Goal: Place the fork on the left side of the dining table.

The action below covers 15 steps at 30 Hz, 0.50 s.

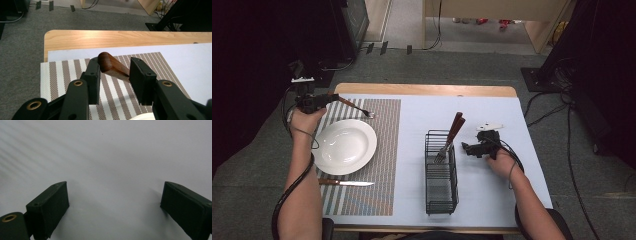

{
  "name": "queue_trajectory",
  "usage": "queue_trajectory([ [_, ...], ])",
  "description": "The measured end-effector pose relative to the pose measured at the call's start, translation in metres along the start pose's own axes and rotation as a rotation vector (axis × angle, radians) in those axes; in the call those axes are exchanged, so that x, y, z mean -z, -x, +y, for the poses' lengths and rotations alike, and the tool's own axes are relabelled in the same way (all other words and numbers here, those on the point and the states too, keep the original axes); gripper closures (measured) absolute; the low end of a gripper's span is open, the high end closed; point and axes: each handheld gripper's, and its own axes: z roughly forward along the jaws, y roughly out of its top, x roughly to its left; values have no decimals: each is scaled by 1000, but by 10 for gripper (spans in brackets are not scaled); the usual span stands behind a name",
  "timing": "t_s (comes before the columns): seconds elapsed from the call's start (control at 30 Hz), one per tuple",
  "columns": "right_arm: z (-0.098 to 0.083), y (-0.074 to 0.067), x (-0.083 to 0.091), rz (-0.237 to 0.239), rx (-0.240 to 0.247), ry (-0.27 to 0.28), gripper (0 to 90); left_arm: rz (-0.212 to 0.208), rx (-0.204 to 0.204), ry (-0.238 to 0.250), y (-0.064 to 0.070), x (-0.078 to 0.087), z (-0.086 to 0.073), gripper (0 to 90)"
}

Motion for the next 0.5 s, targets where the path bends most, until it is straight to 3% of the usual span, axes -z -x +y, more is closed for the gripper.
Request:
queue_trajectory([
  [0.5, 0, 0, 0, 1, 2, 1, 72, -16, 31, -31, -15, -9, -14, 584],
])
